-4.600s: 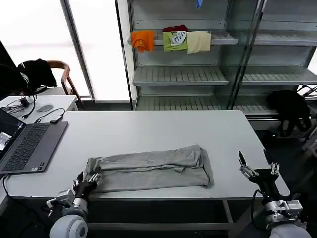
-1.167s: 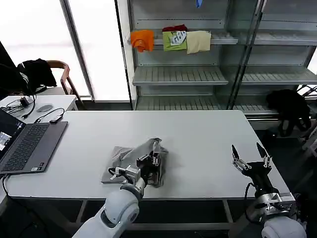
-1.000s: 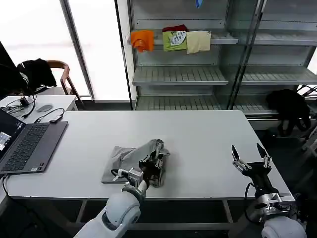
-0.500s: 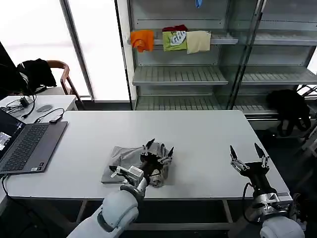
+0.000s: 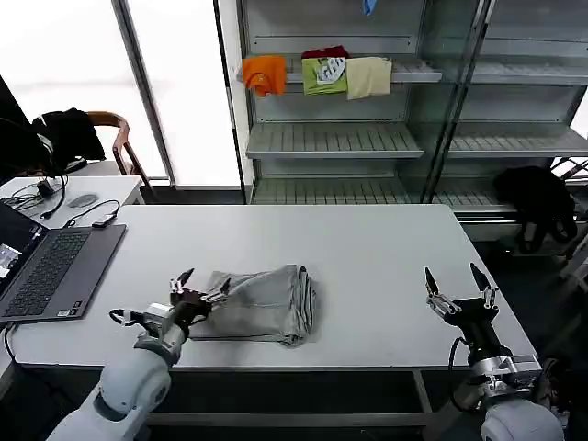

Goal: Fold and organize the clothes.

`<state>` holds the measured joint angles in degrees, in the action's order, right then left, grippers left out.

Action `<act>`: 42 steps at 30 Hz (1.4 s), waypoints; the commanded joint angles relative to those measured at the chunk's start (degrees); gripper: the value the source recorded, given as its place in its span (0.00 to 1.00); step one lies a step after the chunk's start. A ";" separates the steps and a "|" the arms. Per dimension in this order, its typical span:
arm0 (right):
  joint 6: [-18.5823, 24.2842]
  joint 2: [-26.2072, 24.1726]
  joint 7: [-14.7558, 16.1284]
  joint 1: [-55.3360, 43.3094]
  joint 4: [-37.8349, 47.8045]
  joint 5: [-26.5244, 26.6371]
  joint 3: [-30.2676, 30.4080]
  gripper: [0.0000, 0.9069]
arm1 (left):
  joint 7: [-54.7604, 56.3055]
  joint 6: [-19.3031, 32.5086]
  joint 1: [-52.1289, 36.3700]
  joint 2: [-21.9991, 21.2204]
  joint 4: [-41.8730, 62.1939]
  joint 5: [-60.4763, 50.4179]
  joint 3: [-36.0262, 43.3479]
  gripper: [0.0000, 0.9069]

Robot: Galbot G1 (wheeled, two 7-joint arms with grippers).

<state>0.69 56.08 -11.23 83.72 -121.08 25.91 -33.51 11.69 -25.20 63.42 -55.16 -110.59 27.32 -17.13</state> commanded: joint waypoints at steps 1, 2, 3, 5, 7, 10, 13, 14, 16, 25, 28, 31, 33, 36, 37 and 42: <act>-0.04 -0.18 -0.01 0.06 -0.23 0.05 -0.05 1.00 | -1.68 -1.02 2.77 -0.66 7.67 4.13 -9.25 1.00; -0.01 -0.25 0.00 0.14 -0.23 0.08 -0.10 1.00 | -1.72 -1.25 2.61 -1.30 7.57 4.01 -8.85 1.00; -0.01 -0.27 0.03 0.17 -0.19 0.10 -0.10 1.00 | -1.76 -1.33 2.48 -2.06 7.39 3.59 -8.43 1.00; 0.00 -0.22 0.04 0.12 -0.14 0.09 -0.01 1.00 | -1.91 -1.49 2.20 -2.85 7.20 2.82 -7.70 1.00; 0.00 -0.11 0.05 -0.07 -0.02 0.04 0.20 1.00 | -2.00 -1.68 1.69 -3.90 7.15 2.07 -6.89 1.00; 0.03 0.03 0.11 -0.27 0.06 -0.02 0.57 1.00 | -1.93 -2.55 0.58 -5.31 7.02 1.86 -5.80 1.00; 0.06 0.06 0.16 -0.32 0.25 -0.11 0.83 1.00 | -1.76 -3.52 -0.16 -6.82 6.09 2.01 -4.63 1.00; 0.06 0.05 0.16 -0.30 0.33 -0.10 0.84 1.00 | -1.71 -3.72 -0.31 -7.41 5.76 2.17 -4.32 1.00; 0.06 0.04 0.14 -0.28 0.37 -0.10 0.84 1.00 | -1.45 -4.15 -0.56 -8.13 5.05 2.74 -3.84 1.00; 0.30 -0.04 0.21 0.03 0.37 -0.04 0.66 1.00 | -1.53 -5.83 0.07 -8.21 4.90 9.79 -4.22 1.00; 0.33 -0.06 0.22 0.04 0.39 -0.04 0.61 1.00 | -1.94 -6.16 1.22 -8.12 4.88 12.41 -4.52 1.00; 0.29 -0.06 0.20 -0.18 0.49 -0.05 0.66 1.00 | -2.68 -6.17 1.80 -8.13 4.53 13.12 -4.18 1.00; 0.25 -0.04 0.21 -0.26 0.43 -0.08 0.74 1.00 | -2.67 -6.16 1.63 -8.30 4.61 13.96 -4.13 1.00; 0.26 -0.01 0.26 -0.26 0.37 -0.09 0.74 1.00 | -3.18 -6.02 1.01 -8.90 5.13 14.39 -4.07 1.00; 0.26 0.01 0.24 -0.22 0.39 -0.08 0.68 1.00 | -3.36 -5.99 0.61 -9.08 5.67 14.36 -4.06 1.00; 0.44 -0.12 0.30 0.27 0.28 0.03 0.30 1.00 | -4.25 -5.15 0.14 -9.45 7.59 14.57 -4.08 1.00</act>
<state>1.08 55.94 -10.97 83.86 -120.69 25.87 -33.13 8.44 -30.56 63.73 -63.90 -104.88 39.55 -21.24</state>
